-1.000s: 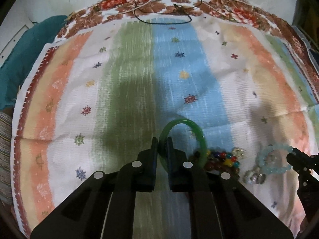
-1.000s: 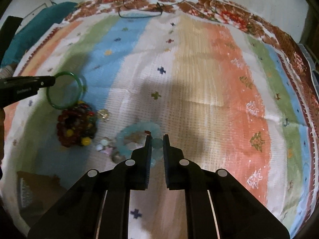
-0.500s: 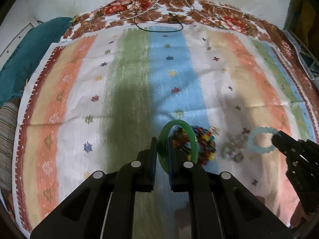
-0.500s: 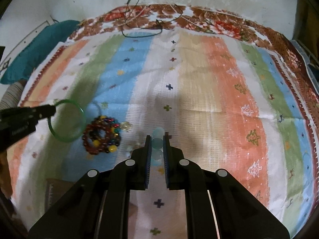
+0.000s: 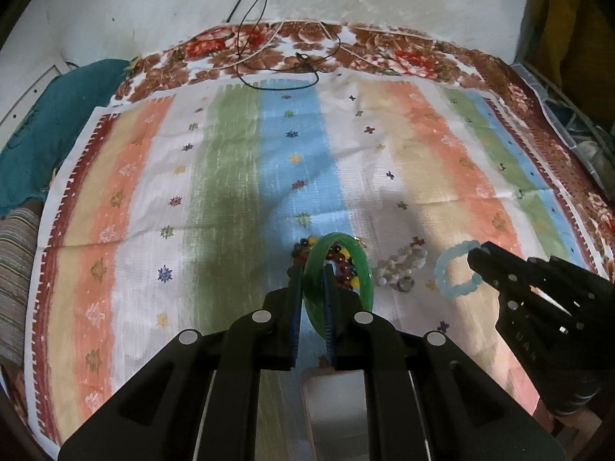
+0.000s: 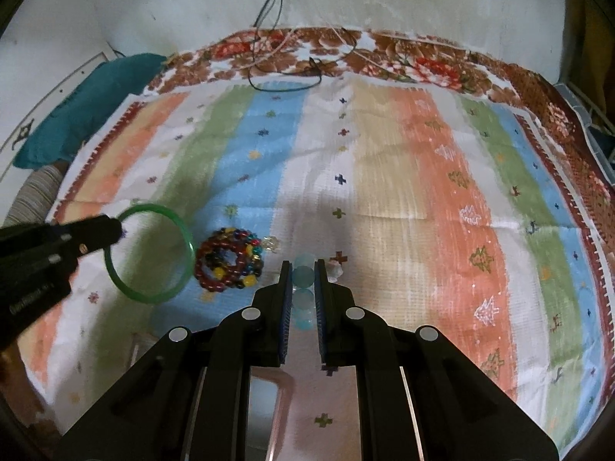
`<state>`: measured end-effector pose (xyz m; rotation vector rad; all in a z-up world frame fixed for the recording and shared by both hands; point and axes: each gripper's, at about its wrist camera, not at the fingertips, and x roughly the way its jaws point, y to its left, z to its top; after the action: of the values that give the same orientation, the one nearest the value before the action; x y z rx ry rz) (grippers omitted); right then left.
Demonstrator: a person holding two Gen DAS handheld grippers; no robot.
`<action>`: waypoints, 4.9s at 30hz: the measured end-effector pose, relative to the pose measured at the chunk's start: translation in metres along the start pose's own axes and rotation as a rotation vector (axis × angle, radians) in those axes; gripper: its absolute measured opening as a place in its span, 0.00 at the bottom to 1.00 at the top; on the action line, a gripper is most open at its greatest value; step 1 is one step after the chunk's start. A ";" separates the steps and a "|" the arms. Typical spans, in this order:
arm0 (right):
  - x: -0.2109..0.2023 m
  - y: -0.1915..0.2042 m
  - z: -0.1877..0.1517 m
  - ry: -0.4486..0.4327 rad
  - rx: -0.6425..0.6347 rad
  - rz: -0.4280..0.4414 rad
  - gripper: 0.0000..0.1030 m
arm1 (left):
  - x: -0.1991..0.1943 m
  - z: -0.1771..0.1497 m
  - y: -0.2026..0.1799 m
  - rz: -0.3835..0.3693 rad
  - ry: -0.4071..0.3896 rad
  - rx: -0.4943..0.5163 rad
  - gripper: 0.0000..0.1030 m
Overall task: Organize jewelry
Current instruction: 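Lower the green bangle into the tin with the left tool while the right releases the blue bracelet there, then move both tools back toward the remaining bead bracelets, then grasp the dark red bracelet with the left tool while the right grasps the white bracelet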
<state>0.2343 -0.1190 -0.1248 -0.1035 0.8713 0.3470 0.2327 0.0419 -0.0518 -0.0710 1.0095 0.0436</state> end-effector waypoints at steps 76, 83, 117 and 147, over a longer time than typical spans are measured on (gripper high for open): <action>-0.028 -0.003 -0.034 0.046 0.027 -0.012 0.80 | -0.006 -0.038 0.023 0.088 0.004 -0.061 0.74; -0.013 -0.009 -0.030 0.059 0.036 -0.031 0.80 | 0.016 -0.030 0.024 0.056 0.026 -0.072 0.75; 0.080 -0.025 -0.006 0.191 0.044 -0.106 0.80 | 0.108 -0.006 0.029 0.037 0.121 -0.023 0.75; 0.135 -0.034 -0.005 0.262 0.032 -0.119 0.41 | 0.155 -0.013 0.027 0.002 0.230 -0.009 0.16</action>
<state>0.3222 -0.1174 -0.2325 -0.1734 1.1239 0.2104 0.3017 0.0681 -0.1909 -0.0842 1.2391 0.0426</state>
